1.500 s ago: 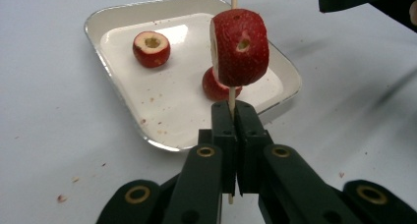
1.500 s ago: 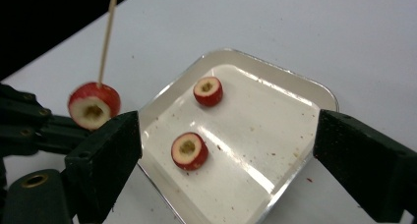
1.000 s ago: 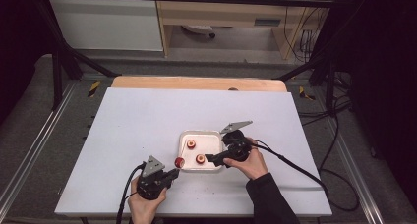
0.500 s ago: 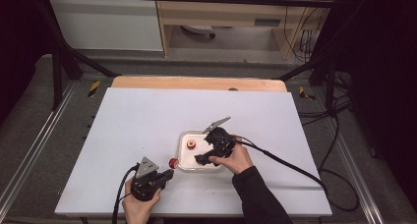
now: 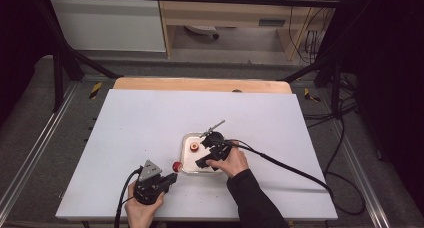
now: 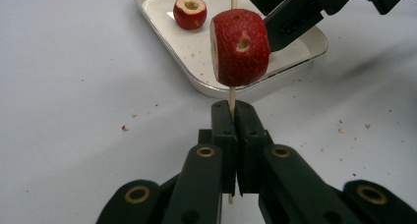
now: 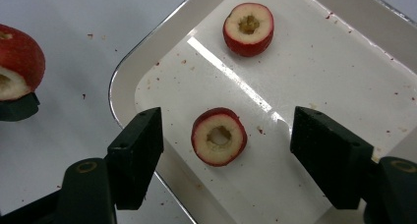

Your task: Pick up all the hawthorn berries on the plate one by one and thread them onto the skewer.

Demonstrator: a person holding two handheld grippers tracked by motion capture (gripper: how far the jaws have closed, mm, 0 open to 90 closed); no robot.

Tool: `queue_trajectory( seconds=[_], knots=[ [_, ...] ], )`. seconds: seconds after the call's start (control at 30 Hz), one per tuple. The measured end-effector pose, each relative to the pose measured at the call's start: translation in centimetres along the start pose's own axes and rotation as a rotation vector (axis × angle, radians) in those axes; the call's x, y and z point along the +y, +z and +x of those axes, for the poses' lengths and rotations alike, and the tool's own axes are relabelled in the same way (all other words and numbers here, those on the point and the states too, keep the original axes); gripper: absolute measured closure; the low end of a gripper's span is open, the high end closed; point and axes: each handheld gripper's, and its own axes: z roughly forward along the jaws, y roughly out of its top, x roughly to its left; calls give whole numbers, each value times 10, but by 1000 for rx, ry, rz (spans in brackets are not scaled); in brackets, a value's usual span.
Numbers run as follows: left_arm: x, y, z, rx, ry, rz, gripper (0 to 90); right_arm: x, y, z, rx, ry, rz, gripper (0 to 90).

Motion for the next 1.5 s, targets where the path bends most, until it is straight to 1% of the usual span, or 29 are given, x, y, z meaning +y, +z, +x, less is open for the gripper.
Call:
queue_trajectory(
  seconds=[0.1, 0.17, 0.27, 0.43, 0.57, 0.63, 0.7, 0.9, 1.13, 1.17, 1.3, 1.33, 1.37, 1.4, 1.43, 1.47, 1.5],
  knots=[
    [0, 1, 0, -2, 2, 3, 885, 0, 3, -1, 5, 25, 12, 349],
    [0, 1, -1, -2, 4, 6, 885, 0, 5, -1, 19, 41, 18, 368],
    [0, 2, -1, -2, 4, 7, 885, 0, 8, -1, 23, 57, 29, 407],
    [0, 2, -1, -4, 7, 9, 885, 0, 10, -1, 18, 64, 38, 453],
    [0, 3, -2, -5, 8, 11, 885, 0, 11, -2, 26, 65, 42, 502],
    [0, 3, -2, -6, 10, 11, 885, 0, 11, -2, 29, 65, 40, 510],
    [0, 3, -2, -5, 9, 12, 885, 0, 11, -1, 28, 74, 41, 531],
    [0, 3, -2, -4, 11, 11, 885, -1, 12, -1, 29, 68, 41, 595],
    [0, 3, -2, -4, 15, 11, 885, -1, 11, -1, 30, 81, 47, 604],
    [0, 3, -2, -4, 15, 11, 885, 0, 11, -1, 29, 89, 45, 605],
    [0, 2, -3, -6, 16, 6, 885, 1, 4, -2, 40, 108, 6, 606],
    [0, 2, -4, -6, 16, 4, 885, 2, -2, -2, 48, 117, -21, 606],
    [0, 1, -4, -5, 16, 2, 885, 2, -2, -2, 48, 117, -21, 606],
    [1, 1, -4, -6, 18, 0, 885, 2, -6, -2, 52, 122, -41, 606],
    [1, 1, -5, -6, 17, -4, 885, 2, -14, -2, 66, 135, -81, 606],
    [1, 1, -6, -7, 14, -7, 885, 2, -14, -2, 66, 135, -81, 606],
    [1, 1, -7, -8, 14, -10, 885, 2, -18, -2, 73, 140, -100, 606]
  ],
)
